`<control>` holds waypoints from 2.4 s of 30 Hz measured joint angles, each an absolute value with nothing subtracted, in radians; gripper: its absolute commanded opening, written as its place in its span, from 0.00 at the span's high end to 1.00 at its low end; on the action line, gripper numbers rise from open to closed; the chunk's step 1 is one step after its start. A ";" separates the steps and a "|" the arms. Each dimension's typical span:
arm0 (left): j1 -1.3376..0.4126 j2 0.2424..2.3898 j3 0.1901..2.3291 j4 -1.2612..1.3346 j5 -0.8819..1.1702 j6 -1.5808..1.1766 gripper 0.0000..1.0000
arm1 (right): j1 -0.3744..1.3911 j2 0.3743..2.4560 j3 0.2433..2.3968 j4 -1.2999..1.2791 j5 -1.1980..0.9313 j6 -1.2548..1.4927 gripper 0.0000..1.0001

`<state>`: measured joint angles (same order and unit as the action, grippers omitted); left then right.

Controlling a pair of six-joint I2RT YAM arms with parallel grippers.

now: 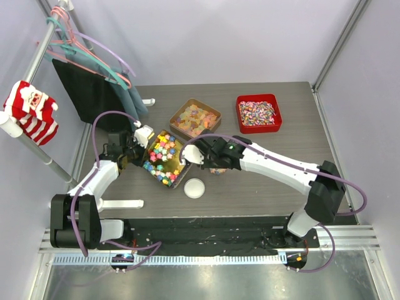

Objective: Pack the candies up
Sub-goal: Scoop the fake candies from the storage box.

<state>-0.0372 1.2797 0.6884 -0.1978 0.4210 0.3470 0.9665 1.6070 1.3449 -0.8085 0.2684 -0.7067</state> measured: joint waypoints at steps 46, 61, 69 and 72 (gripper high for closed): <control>-0.036 1.351 0.703 -0.215 0.332 0.349 1.00 | 1.112 1.737 1.604 -0.689 0.419 -0.759 0.99; -0.055 1.282 0.690 -0.200 0.253 0.349 1.00 | 1.110 1.996 1.817 -0.833 0.383 -0.739 0.99; -0.057 1.235 0.656 -0.198 0.237 0.357 1.00 | 1.110 2.030 1.859 -0.849 0.319 -0.728 0.99; -0.057 1.233 0.650 -0.197 0.238 0.360 1.00 | 1.110 2.034 1.859 -0.850 0.283 -0.727 0.99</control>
<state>-0.0570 1.2331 0.6498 -0.1974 0.2379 0.3599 1.1099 2.0342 1.8587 -0.8505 0.2829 -0.7269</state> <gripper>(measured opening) 0.031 0.324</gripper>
